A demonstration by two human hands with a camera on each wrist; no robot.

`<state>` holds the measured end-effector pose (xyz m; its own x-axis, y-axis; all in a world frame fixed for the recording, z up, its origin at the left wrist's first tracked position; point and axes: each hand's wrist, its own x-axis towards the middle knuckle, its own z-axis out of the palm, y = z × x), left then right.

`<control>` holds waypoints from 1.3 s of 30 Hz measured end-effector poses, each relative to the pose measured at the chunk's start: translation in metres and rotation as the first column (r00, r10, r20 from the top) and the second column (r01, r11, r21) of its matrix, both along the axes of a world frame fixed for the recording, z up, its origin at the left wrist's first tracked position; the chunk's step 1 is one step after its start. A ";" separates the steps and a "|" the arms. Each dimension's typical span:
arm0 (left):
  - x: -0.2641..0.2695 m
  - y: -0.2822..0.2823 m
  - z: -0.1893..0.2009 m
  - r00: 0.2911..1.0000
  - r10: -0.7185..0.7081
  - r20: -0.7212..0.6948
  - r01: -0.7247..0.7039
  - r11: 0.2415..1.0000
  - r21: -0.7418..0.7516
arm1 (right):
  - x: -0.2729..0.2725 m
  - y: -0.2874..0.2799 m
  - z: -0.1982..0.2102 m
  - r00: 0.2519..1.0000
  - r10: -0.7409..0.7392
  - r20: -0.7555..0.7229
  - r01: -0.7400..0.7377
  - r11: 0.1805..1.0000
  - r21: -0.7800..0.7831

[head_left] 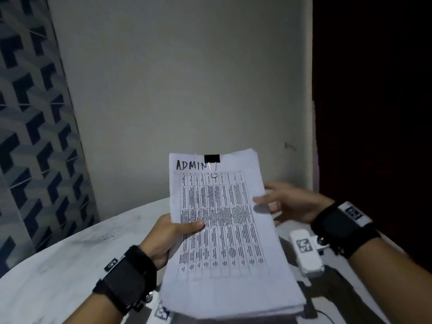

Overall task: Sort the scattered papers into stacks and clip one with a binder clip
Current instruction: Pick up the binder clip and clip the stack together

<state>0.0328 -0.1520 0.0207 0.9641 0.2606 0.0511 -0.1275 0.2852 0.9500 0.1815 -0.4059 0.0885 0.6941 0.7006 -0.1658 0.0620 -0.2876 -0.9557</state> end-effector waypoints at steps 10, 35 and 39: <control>0.021 0.036 -0.044 0.883 0.052 -0.466 0.026 0.987 0.158 | 0.038 0.024 -0.125 0.895 -0.374 -0.244 0.395 0.917 0.045; 0.075 -0.017 -0.062 0.830 0.239 -0.504 0.433 0.294 0.852 | 0.040 0.009 -0.128 0.878 0.203 0.434 0.308 0.457 -0.835; 0.108 -0.043 -0.064 0.848 0.261 -0.462 0.397 0.264 0.879 | 0.054 -0.009 -0.123 0.856 0.161 0.491 0.393 0.412 -0.822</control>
<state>0.1408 -0.1946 -0.0428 0.9388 0.2734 -0.2097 0.3393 -0.8398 0.4239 0.2354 -0.4151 -0.0342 0.9254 0.2516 -0.2833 0.2595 -0.9657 -0.0097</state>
